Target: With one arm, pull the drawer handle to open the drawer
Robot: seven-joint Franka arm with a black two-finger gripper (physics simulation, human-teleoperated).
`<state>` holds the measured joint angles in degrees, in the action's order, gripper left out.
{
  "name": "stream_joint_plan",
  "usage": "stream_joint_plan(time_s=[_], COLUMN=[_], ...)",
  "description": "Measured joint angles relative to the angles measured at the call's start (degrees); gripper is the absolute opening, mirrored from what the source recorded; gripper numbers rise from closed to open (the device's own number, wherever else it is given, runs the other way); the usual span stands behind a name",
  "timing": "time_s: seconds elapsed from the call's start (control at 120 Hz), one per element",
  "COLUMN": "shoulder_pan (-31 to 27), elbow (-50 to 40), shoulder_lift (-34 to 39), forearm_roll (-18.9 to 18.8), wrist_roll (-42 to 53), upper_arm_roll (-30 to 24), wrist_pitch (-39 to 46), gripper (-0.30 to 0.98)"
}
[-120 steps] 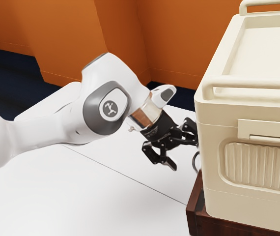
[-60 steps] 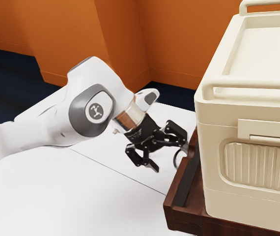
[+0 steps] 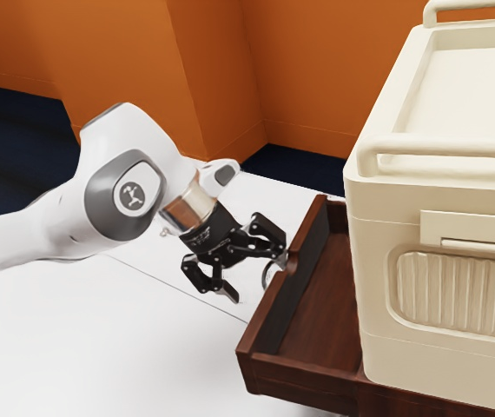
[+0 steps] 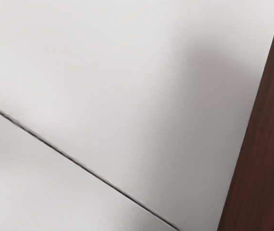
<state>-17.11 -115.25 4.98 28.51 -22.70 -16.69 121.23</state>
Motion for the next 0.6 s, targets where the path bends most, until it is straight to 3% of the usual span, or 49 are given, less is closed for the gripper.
stream_joint_plan(time_s=[0.6], shoulder_pan=[-1.6], elbow=[-4.37], shoulder_lift=[6.03], forearm_roll=[0.17], wrist_roll=[1.68], upper_arm_roll=[4.88], wrist_pitch=[-2.16], gripper=[0.69])
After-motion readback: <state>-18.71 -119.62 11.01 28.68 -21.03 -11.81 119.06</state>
